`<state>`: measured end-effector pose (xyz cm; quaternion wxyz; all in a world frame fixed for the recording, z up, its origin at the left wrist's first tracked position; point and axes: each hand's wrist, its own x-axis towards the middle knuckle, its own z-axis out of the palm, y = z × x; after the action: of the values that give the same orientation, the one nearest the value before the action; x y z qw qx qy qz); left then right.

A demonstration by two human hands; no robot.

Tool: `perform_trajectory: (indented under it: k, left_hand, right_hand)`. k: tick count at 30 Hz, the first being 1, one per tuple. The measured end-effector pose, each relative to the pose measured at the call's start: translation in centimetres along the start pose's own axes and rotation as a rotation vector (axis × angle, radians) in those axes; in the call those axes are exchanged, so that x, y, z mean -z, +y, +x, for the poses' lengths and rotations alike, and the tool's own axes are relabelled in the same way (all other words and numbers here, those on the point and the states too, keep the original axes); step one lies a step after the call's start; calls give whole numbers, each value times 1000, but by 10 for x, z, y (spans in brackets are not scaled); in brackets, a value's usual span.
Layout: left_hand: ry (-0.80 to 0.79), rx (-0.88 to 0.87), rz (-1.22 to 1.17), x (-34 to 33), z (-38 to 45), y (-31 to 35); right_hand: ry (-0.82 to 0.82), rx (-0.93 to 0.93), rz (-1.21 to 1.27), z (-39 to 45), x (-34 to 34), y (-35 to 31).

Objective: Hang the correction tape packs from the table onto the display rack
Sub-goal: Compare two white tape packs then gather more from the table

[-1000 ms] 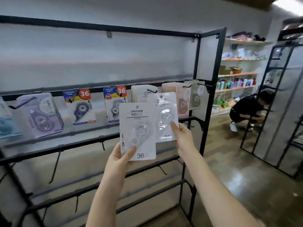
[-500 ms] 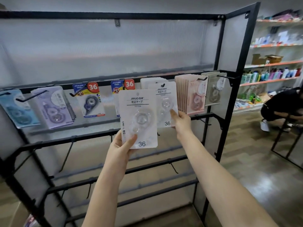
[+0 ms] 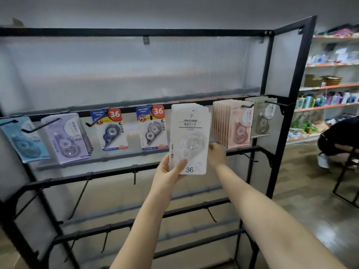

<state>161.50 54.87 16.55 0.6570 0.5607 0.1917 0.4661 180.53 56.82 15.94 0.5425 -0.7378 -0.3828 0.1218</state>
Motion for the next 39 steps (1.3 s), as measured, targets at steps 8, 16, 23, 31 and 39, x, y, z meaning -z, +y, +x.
perform_trajectory:
  k: [8,16,23,31,39]
  left_hand:
    - [70,4,6,-32,38,-25]
    - [89,54,-40,-32,59,-46]
    - [82,120,77,-25,89,-54]
    - [180,226,247,-27,78,-56]
    - [1,233,1440,56,-9,-41]
  right_hand:
    - [-110,50,-298,-8,10,47]
    - [-344,176,-789,-14,12,71]
    - [-443,224,-920,-25,16,85]
    - [-503,223,-922,-57,26,86]
    - [-674,412,-977,-116,-40,52]
